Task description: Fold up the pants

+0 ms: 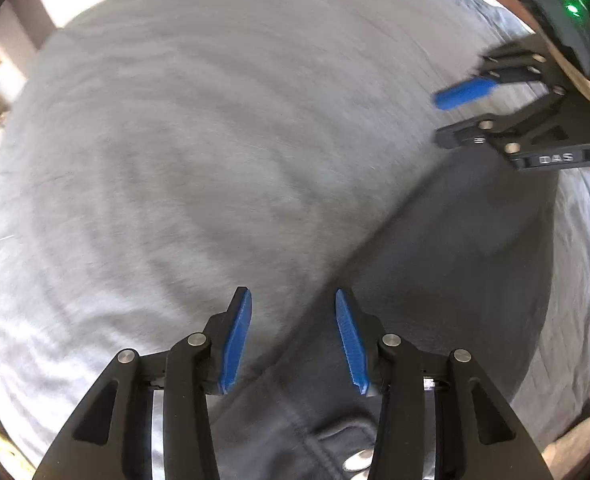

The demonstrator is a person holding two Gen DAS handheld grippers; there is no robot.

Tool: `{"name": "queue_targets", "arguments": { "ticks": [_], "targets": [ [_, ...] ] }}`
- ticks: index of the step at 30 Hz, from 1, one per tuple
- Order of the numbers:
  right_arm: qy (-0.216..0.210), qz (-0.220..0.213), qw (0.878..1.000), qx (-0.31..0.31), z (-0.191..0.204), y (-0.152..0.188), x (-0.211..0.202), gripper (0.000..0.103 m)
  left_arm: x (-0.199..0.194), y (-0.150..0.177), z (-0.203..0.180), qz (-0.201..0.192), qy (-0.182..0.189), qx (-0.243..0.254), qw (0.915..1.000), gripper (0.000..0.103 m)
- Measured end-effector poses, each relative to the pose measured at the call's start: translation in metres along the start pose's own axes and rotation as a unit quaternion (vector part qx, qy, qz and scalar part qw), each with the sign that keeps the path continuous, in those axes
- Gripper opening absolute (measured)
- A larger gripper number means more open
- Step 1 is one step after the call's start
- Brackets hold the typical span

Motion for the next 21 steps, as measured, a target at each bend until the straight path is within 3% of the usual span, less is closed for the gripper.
{"name": "queue_targets", "arguments": {
  "ticks": [5, 9, 13, 17, 21],
  "targets": [
    [0.025, -0.054, 0.997, 0.049, 0.004, 0.001, -0.044, 0.038, -0.042, 0.008, 0.020, -0.037, -0.031, -0.031, 0.9983, 0.042],
    [0.010, -0.089, 0.994, 0.066, 0.033, 0.005, -0.072, 0.038, -0.085, 0.023, 0.024, -0.072, -0.034, -0.052, 0.9955, 0.044],
    [-0.036, -0.119, 0.989, 0.081, 0.080, 0.006, -0.090, 0.038, -0.104, 0.042, 0.031, -0.087, -0.029, -0.058, 0.9941, 0.045],
    [-0.054, -0.116, 0.990, 0.054, 0.110, -0.003, -0.084, 0.038, -0.104, 0.070, 0.036, -0.075, -0.027, -0.053, 0.9954, 0.045],
    [-0.070, -0.089, 0.994, 0.004, 0.143, -0.014, -0.071, 0.038, -0.091, 0.095, 0.034, -0.053, 0.004, -0.043, 0.9977, 0.045]
  ]
}}
Point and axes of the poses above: each gripper's, at about its wrist camera, not at the fingertips, and x roughly the way its jaws point, z to its left, y to its underside, the point moved 10 cm from there along x, roughly the way its jaws point, and after that the axes turned 2 degrees about x, right-handed, at the moved point
